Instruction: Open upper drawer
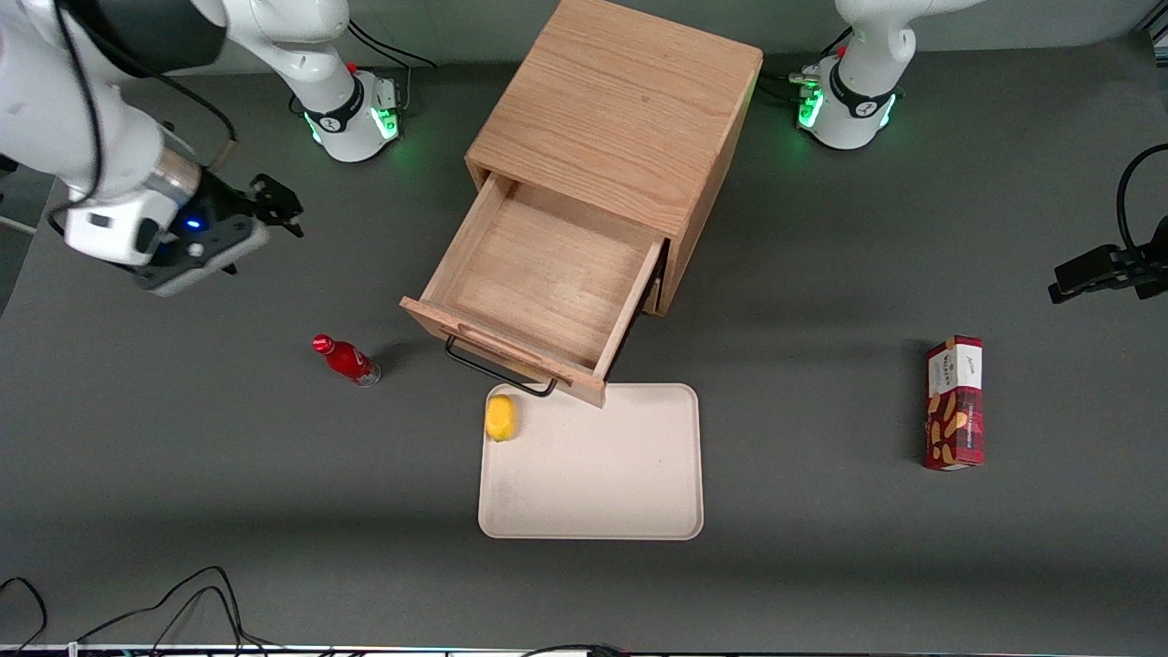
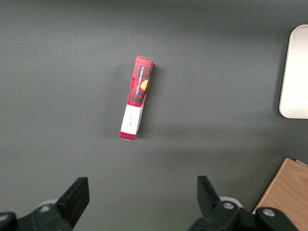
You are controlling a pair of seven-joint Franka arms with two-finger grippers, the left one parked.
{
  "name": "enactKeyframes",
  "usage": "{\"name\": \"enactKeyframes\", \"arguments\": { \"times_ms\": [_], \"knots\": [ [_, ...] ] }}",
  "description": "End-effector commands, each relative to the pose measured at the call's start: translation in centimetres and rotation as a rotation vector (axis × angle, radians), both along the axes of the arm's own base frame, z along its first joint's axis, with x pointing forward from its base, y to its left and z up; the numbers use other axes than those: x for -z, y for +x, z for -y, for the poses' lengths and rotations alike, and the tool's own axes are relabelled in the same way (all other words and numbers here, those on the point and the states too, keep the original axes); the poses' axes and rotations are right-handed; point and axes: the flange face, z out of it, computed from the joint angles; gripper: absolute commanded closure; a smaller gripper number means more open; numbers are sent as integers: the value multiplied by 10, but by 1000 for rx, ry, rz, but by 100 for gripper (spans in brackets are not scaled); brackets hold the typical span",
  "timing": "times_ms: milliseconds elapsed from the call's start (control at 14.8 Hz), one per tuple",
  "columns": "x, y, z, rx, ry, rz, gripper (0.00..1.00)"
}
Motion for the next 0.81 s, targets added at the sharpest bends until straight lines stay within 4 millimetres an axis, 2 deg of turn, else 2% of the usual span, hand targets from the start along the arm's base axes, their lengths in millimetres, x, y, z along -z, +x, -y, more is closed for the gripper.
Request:
{"name": "enactKeyframes", "arguments": {
  "times_ms": [0, 135, 271, 406, 609, 677, 745],
  "knots": [
    [-4, -9, 21, 253, -6, -42, 0],
    [-19, -5, 50, 321, -17, -53, 0],
    [-31, -7, 49, 324, -18, -12, 0],
    [-40, -18, 48, 334, -25, 38, 0],
    [-39, -17, 46, 324, -43, 39, 0],
    [-39, -18, 36, 293, -43, 40, 0],
    [-41, -19, 41, 298, -33, 40, 0]
  ]
}}
